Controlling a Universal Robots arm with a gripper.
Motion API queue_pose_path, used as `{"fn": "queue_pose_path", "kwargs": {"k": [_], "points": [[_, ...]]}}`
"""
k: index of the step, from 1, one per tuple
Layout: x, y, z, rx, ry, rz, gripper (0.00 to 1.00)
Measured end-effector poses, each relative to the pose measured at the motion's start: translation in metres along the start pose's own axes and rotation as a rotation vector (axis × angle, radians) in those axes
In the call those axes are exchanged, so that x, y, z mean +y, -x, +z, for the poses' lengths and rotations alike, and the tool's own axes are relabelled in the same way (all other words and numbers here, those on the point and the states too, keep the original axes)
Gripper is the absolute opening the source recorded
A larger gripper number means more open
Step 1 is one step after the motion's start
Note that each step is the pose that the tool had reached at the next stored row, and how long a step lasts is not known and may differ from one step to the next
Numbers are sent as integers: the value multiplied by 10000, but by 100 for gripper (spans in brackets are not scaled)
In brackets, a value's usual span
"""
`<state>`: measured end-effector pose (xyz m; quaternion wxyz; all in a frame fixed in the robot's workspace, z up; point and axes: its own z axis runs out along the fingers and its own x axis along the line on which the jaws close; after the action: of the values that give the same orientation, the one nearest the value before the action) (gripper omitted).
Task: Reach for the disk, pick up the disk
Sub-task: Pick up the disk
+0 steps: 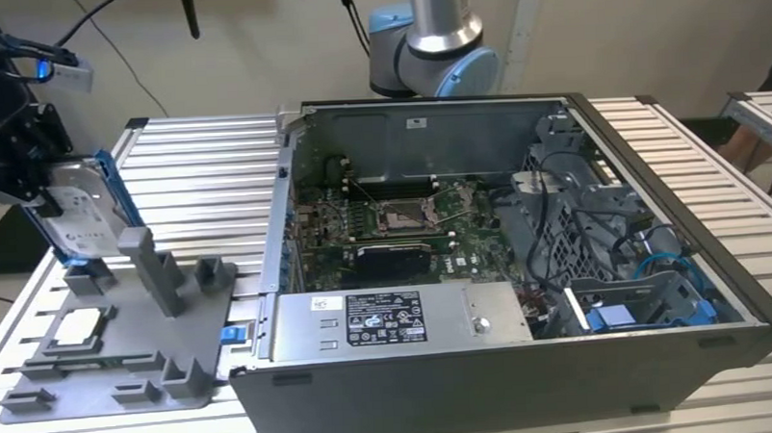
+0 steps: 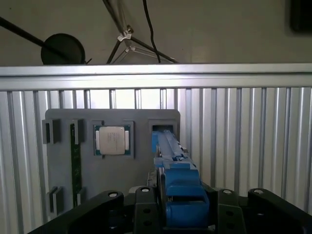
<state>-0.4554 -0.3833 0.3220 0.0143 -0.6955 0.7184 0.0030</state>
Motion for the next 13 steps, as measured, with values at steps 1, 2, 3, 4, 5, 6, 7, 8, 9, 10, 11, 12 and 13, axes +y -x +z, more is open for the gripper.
{"fn": "queue_pose_path", "kwargs": {"k": [1,2,3,4,5,6,7,8,9,10,11,12,13], "points": [[-1,0,-16,4,0,-1,0],[-1,1,-33,8,0,-1,0],[-1,1,-50,11,-1,-1,0],[-1,1,-68,14,-1,0,0],[-2,2,-86,18,-1,-1,0],[-2,2,-104,21,0,-1,0],[-2,3,-121,24,-2,-1,0],[-2,3,-140,28,-1,-1,0],[-3,4,-160,29,-2,-1,0],[-3,4,-181,31,-1,-1,0],[-3,5,-201,33,-2,-1,0],[-4,5,-221,35,-1,-1,0],[-4,6,-239,37,-1,-1,0]]}}
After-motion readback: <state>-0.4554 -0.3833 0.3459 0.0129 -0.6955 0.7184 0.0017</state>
